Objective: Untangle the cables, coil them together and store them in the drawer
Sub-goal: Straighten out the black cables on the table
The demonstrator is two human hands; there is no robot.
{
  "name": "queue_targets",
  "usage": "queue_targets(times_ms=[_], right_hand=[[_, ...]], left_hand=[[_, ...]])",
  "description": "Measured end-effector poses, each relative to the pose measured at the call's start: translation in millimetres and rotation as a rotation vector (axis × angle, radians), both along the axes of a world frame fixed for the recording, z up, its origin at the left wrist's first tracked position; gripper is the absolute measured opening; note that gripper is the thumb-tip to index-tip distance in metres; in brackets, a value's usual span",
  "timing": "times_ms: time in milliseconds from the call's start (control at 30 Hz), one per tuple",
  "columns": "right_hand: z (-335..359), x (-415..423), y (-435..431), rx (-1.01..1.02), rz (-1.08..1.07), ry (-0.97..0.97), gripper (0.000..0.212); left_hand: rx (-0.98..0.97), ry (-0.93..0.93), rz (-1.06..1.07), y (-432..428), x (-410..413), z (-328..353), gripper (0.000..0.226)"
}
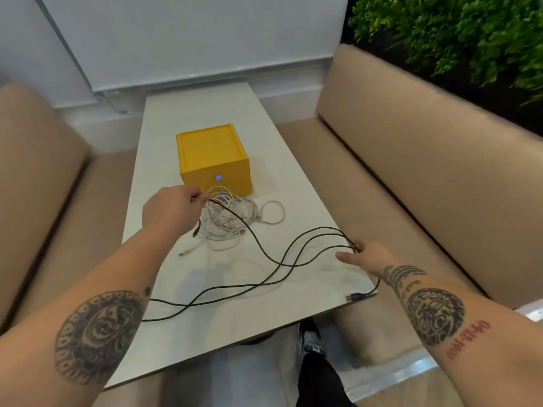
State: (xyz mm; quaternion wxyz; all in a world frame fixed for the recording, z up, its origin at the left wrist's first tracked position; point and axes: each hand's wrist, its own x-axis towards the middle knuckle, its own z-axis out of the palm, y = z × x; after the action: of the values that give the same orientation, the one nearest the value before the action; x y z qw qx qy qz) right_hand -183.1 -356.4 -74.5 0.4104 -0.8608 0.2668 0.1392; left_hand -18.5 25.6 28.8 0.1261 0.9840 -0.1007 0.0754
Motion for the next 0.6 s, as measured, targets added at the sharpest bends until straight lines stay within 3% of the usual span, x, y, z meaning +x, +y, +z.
queue_targets(times_ms=[100,200,333,500,600], right_hand=[[-10.1,5.2,-6.9,-0.014,0.017,0.015,0.052],[-6.7,7.1,-11.7,-0.032,0.041,-0.003,0.052],[9.9,14.3,-22.6,0.039,-0.048,-0.115,0.086],[33.7,35.9,-32.9,-0.073,-0.095,-0.307,0.045],[27.4,43.5,-36.2,-0.083,-0.018,-0.204,0.045]], left_hand=[[0.003,0.058,0.052,8.9,8.5,-15.0,0.032],[-0.052,0.021,0.082,23.8,16.8,-24.3,0.032],[-0.275,-0.122,0.177,39.9,20.5,-9.0,0.033],[-0.266,-0.174,0.295,49.9,14.0,25.3,0.034],[-0.208,-0.146,0.258,50.6,11.3,27.2,0.033]])
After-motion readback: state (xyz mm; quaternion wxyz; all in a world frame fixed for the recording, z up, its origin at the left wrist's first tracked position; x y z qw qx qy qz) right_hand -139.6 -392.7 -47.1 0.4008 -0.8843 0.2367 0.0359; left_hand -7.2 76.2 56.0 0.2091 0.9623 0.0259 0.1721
